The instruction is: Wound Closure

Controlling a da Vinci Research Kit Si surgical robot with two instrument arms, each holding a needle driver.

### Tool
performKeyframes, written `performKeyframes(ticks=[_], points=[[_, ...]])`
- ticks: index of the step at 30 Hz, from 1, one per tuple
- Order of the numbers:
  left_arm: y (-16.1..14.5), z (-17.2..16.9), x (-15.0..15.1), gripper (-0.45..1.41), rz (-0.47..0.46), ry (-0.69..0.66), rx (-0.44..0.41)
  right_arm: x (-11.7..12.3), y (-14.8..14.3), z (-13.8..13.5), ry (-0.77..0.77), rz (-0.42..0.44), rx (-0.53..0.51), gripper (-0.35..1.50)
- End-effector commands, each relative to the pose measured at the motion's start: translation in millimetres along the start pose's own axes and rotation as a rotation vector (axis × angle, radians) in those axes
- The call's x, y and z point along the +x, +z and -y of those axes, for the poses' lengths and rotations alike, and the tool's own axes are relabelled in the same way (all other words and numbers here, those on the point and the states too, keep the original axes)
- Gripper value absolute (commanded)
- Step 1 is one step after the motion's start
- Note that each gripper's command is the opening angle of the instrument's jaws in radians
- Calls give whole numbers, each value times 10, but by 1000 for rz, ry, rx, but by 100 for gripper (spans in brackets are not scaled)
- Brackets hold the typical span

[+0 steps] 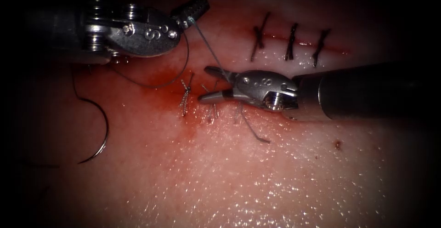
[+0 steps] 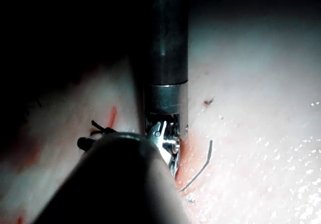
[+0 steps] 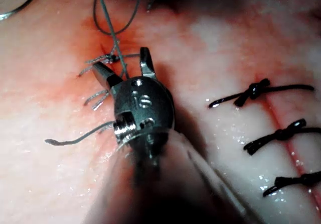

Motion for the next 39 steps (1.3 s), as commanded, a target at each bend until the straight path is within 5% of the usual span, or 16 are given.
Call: performKeyframes(ticks=[1,3,9,11,12,16,21,25,26,27,28,31,34,39], points=[[3,-6,3,-45,-5,-1,0,-9,6,5,-31,-1,-1,88],[-1,-8,7,-45,-8,5,0,-13,5,7,-95,-7,32,-35],[-15,-19,16,-45,-14,25,2,6,-10,-2,-88,-79,19,-35],[-33,-30,16,-45,-29,45,2,19,-25,-11,-69,-104,-32,123],[-41,-35,14,-45,-24,50,3,20,-31,-14,-61,-100,-44,138],[-65,-50,9,-45,-16,69,6,14,-55,-19,-62,-95,-63,143],[-109,-108,8,-45,10,99,-5,5,-103,-51,-56,-68,-117,141],[-121,-203,10,-45,-2,116,-107,-1,-125,-74,-51,-56,-163,141],[-123,-243,4,-13,-68,52,-263,-2,-126,-74,-45,-58,-160,141],[-123,-243,4,-13,-68,52,-263,-2,-126,-74,-45,-58,-160,141],[-128,-263,-3,83,-209,-116,-479,-2,-124,-72,-45,-60,-155,141],[-137,-263,-8,128,-279,-226,-590,-2,-121,-69,-40,-63,-147,141],[-160,-252,-25,133,-330,-332,-619,-2,-118,-67,-41,-66,-135,141],[-188,-243,-58,133,-352,-318,-663,-2,-119,-68,-41,-68,-129,141]])
